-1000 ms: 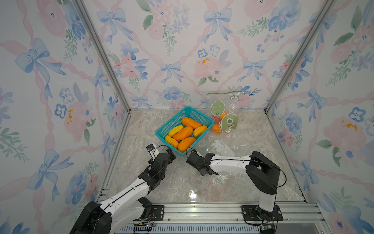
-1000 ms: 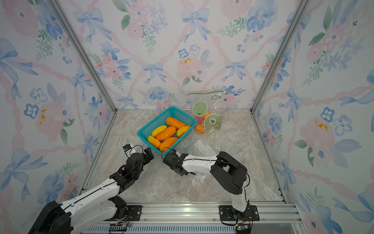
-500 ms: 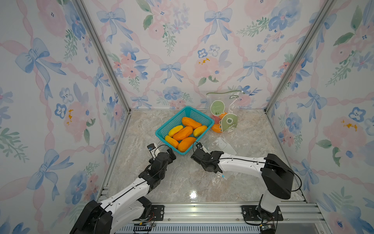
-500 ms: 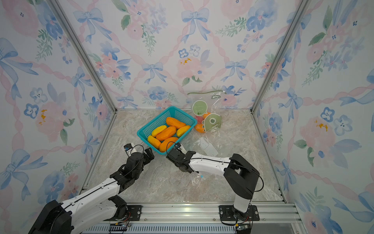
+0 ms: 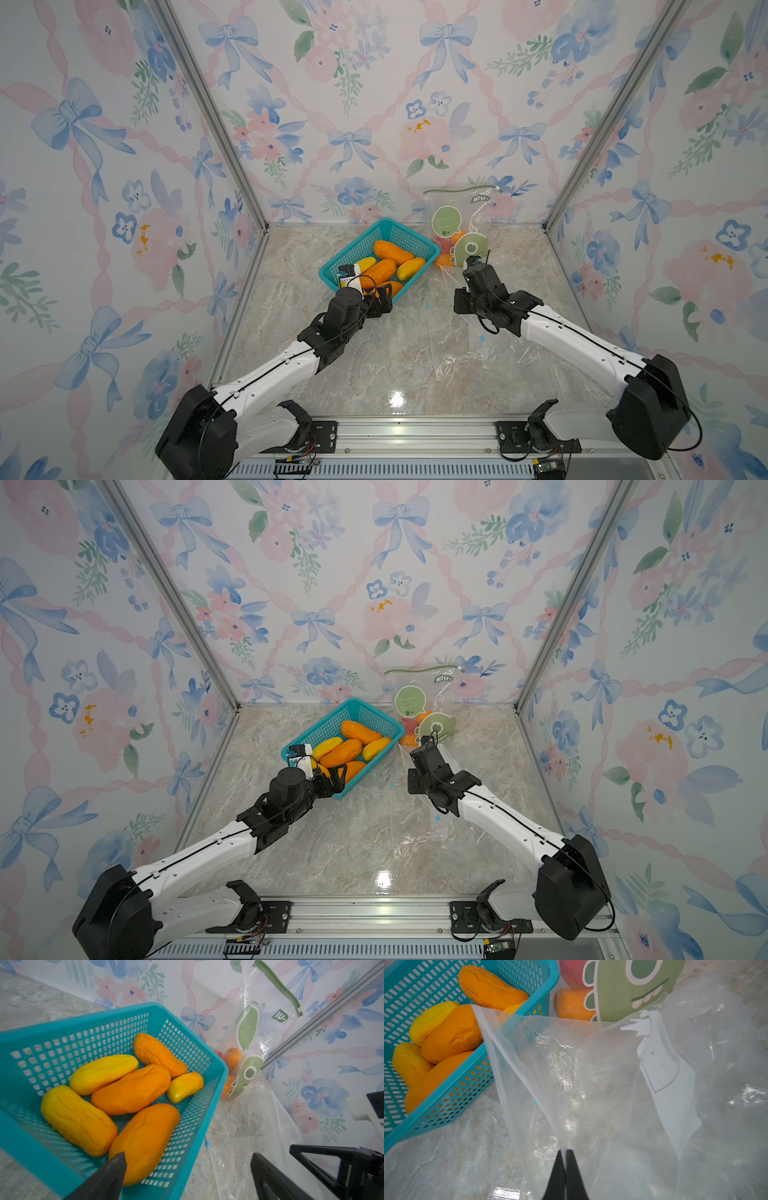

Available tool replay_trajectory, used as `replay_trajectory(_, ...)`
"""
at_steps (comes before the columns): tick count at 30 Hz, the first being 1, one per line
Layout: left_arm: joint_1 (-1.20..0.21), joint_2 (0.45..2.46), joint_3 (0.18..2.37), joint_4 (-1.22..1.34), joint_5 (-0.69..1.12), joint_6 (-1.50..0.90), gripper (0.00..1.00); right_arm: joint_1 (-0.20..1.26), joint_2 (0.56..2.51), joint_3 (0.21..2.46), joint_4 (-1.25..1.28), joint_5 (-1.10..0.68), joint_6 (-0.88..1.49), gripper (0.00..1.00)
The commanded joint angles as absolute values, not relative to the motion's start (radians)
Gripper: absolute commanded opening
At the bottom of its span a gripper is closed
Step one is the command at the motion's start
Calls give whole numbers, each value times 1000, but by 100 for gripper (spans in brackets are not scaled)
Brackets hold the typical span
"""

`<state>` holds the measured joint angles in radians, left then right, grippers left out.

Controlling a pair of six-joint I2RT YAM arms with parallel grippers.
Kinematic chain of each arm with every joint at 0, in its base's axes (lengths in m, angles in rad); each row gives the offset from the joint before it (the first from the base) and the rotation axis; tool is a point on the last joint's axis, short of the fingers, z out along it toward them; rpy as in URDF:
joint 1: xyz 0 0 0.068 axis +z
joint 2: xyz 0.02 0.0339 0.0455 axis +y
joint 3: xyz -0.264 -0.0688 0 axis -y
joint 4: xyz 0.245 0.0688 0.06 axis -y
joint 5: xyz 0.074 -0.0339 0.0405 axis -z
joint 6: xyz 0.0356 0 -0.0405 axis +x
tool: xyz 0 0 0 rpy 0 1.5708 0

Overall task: Place the mango in a zip-top bag and seal the zipper
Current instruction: Pick up the zipper food storage bag, then open the zipper food storage bag.

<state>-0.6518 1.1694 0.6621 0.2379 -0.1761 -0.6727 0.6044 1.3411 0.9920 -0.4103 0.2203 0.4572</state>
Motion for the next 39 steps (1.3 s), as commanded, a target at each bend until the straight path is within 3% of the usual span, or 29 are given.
replay_trajectory(1, -707, 1277, 772, 297, -35, -621, 98, 597, 1339, 1014, -356, 133, 480, 0)
replay_trajectory(9, -776, 1494, 923, 332, 24, -625, 98, 597, 1346, 1072, -375, 132, 460, 0)
replay_trajectory(19, -802, 1650, 1027, 336, 99, -622, 89, 597, 1350, 1094, -388, 127, 459, 0)
replay_trajectory(26, -801, 1741, 1049, 337, 52, -660, 55, 603, 1347, 1122, -415, 142, 468, 0)
replay_trajectory(31, -798, 1776, 1072, 339, -8, -672, 0, 610, 1350, 1170, -533, 268, 465, 0)
replay_trajectory(37, -763, 1737, 1049, 331, -4, -691, 0, 609, 1410, 1331, -860, 693, 402, 0)
replay_trajectory(39, -752, 1727, 1045, 325, 25, -691, 0, 608, 1443, 1398, -949, 823, 367, 6)
